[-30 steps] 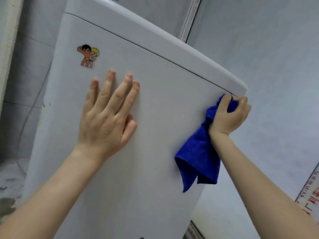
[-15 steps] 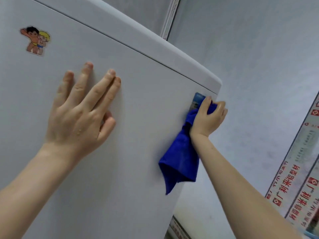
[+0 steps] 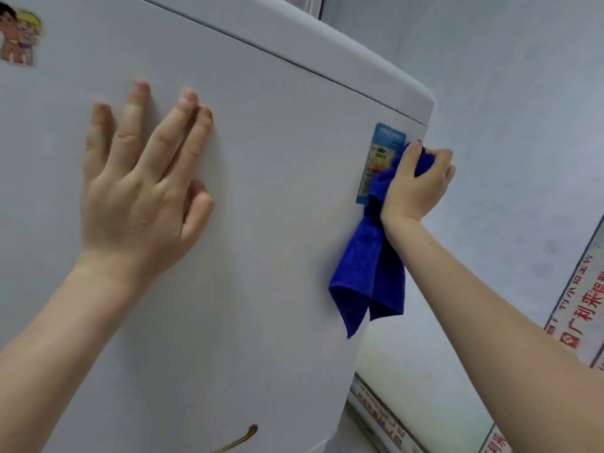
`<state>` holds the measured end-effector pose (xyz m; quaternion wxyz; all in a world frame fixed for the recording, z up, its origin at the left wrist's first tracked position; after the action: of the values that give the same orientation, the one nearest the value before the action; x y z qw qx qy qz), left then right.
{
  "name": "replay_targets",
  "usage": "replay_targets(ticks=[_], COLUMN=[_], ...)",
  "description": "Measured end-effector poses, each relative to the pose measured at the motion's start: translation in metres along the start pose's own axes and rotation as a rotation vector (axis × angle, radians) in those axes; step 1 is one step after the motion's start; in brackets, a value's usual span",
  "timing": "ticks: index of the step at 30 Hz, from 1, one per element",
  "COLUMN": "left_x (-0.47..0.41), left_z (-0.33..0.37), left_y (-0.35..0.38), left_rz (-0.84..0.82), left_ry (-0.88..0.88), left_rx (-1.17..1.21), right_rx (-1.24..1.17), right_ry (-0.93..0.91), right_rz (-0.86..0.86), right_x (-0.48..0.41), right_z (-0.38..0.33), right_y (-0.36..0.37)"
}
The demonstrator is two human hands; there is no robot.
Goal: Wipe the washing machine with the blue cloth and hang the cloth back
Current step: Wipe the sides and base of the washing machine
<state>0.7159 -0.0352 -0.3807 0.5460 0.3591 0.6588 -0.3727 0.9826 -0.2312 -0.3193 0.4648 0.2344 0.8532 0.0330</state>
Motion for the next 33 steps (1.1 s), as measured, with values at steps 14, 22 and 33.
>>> replay_targets(ticks=[14,22,33], left_x=[0.007,0.011,0.029], left_z=[0.011,0.013,-0.011], left_y=[-0.005,-0.006,-0.009], left_rz=[-0.008,-0.024,-0.060], left_ry=[0.044,0.052,0.314], left_rx=[-0.041,-0.031,0.042], right_rx=[-0.013,0.175,0.010], right_ry=[0.031,0.608,-0.019], right_rz=[0.027,-0.039,0.059], right_x=[0.053,0.197,0.144], right_z=[-0.007,0.091,-0.032], right_y=[-0.008,-0.069,-0.019])
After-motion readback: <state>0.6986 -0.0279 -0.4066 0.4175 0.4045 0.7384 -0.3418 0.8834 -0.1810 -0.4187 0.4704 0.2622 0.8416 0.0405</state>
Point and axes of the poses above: each hand's wrist, its own x-axis away from the middle knuckle, its own y-axis out of the palm, z = x × y, the point moved 3 cm from there along -x, towards the middle knuckle, and after that the axes turned 6 degrees about x, right-handed, at the moved point
